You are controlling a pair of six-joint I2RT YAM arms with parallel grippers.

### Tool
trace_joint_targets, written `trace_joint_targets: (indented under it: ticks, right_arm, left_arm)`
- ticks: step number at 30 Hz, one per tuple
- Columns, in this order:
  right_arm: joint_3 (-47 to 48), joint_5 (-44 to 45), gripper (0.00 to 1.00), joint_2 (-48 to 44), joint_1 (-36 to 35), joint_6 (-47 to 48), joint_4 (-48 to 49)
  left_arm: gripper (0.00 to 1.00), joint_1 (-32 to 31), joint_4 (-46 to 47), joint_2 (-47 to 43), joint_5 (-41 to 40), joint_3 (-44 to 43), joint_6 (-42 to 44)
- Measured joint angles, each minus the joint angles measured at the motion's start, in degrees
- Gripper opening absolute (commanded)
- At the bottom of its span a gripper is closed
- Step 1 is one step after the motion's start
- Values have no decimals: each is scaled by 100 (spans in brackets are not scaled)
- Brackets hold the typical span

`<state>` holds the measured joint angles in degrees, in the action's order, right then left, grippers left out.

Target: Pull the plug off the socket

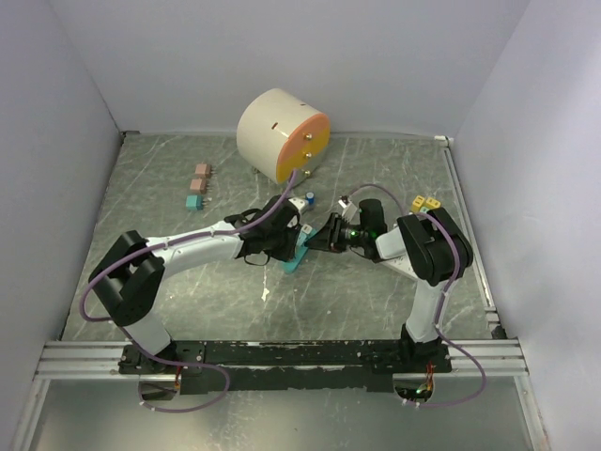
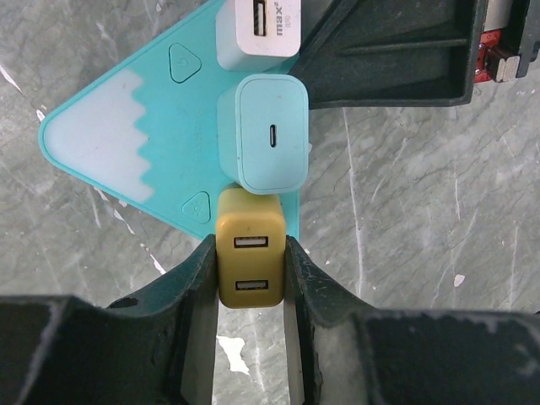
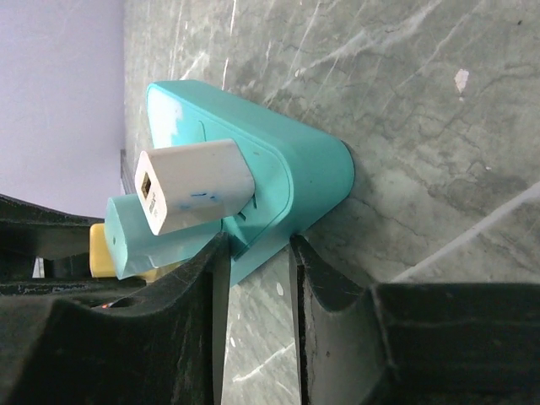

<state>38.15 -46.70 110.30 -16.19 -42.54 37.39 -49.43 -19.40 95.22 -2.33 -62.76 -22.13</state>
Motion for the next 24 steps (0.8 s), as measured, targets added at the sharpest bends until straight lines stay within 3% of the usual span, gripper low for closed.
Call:
trace_joint_targets:
  ticks: [15,19,21,24]
  right_arm:
    - [313,153,9,-15,-164,146,-240]
    - [374,229,13,-17,-162,179,-254]
    - [385,229,18,-17,-160,195,-227]
    - [289,140,38,-11,-125,140,-28]
  left_arm:
    - [7,120,-715,-254,-52,-262,-173]
    - [7,133,-1038,-179,-72,-549,-177]
    - [7,136,-1178,-90,-63,-686,-216]
    - [7,144,-1226,-22,15,-717,-321]
